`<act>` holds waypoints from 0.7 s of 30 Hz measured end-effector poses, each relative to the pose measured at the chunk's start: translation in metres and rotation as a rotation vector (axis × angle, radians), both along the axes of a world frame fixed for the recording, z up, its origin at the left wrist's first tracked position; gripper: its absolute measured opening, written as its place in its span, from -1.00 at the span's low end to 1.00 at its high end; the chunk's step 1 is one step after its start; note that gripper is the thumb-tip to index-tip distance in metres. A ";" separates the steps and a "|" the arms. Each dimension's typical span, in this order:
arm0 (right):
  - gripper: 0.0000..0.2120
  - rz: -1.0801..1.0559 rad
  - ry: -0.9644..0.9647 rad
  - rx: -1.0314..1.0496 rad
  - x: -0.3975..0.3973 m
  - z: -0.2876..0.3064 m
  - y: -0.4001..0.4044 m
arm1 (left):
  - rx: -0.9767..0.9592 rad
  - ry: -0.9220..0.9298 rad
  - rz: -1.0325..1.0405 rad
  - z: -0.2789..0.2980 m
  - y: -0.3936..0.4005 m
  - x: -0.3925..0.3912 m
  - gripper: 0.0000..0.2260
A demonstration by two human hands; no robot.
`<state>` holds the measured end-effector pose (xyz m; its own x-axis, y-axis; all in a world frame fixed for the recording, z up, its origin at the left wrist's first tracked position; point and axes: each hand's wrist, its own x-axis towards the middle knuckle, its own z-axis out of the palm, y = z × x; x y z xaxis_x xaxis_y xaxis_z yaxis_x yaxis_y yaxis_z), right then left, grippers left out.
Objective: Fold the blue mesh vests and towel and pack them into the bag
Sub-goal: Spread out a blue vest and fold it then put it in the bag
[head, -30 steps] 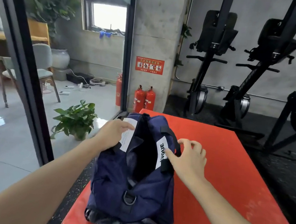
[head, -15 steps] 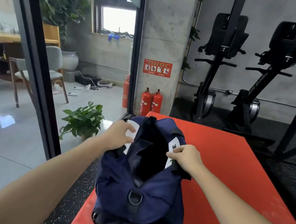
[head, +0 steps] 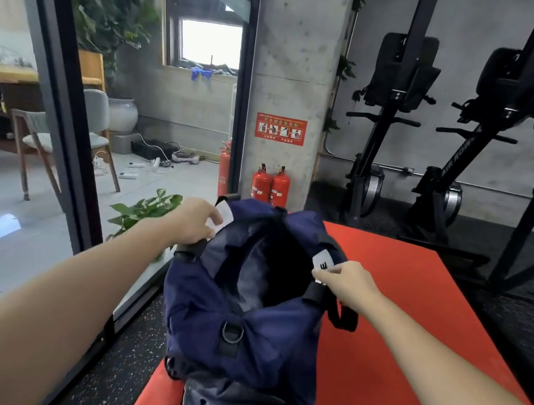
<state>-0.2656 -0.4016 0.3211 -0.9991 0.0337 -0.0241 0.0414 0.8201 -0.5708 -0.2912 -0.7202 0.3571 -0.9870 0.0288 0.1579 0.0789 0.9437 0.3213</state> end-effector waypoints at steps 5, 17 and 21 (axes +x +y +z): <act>-0.67 0.017 0.014 -0.011 0.002 -0.023 -0.003 | 0.133 0.005 0.034 -0.025 -0.006 0.001 -0.70; -0.63 0.360 0.353 0.142 -0.004 -0.031 -0.086 | 0.232 0.063 -0.054 -0.042 0.005 0.001 -0.72; -0.32 0.272 -0.158 -0.008 -0.026 -0.040 -0.081 | 0.225 0.088 -0.050 -0.046 0.004 0.002 -0.70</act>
<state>-0.2916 -0.4824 0.2813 -0.9553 -0.2350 -0.1794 -0.0897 0.8086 -0.5815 -0.2894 -0.7165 0.3107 -0.9675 0.0321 0.2509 0.1610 0.8433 0.5127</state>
